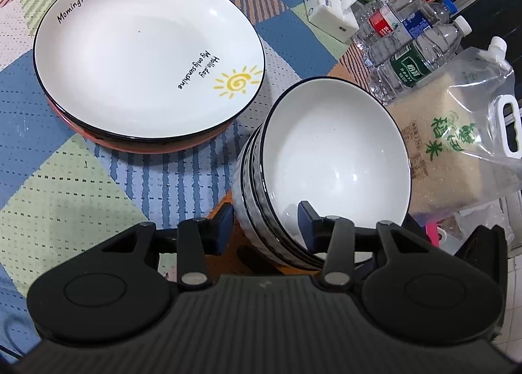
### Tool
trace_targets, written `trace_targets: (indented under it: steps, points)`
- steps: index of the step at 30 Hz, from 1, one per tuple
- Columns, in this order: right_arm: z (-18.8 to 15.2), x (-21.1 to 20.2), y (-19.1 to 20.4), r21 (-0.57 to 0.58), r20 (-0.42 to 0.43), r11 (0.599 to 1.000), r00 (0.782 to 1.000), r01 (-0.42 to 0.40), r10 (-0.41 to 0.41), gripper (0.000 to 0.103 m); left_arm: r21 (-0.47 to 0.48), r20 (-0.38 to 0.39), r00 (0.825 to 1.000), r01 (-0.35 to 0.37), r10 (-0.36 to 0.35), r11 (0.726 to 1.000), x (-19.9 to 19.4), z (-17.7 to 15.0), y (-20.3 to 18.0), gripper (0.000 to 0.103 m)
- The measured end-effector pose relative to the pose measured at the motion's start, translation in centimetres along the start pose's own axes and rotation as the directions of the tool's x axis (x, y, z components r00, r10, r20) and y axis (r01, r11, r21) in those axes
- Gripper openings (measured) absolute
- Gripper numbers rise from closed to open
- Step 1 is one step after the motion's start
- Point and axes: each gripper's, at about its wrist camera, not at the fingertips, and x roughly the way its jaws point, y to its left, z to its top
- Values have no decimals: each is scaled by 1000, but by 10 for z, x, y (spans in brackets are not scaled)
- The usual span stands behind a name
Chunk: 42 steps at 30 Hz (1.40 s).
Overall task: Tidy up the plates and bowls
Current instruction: 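Carry the three nested bowls with the left gripper over the plate stack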
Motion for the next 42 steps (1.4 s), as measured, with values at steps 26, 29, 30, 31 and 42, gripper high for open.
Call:
trace_targets:
  steps: [26,29,30,31,42]
  points:
    - [47,-28,16,-93,132,996,991,9,3,100,78,97,995,5,-12,997,-77,25,-20,41]
    - [66,-25,20,-124,150,992,988,-8,27,100,64,123,992,-12,4,998,-92,38,-14,41]
    - [71,-22,21,-130,151,991,988,-15,35,100,58,132,991,-20,12,998,-96,42,-11,41]
    - [77,-19,23,-138,152,990,987,-23,44,100,50,140,990,-27,20,998,-99,46,-8,41]
    - [118,44,40,-150,126,982,983,-111,130,100,-2,174,975,-138,136,990,-91,93,39,41]
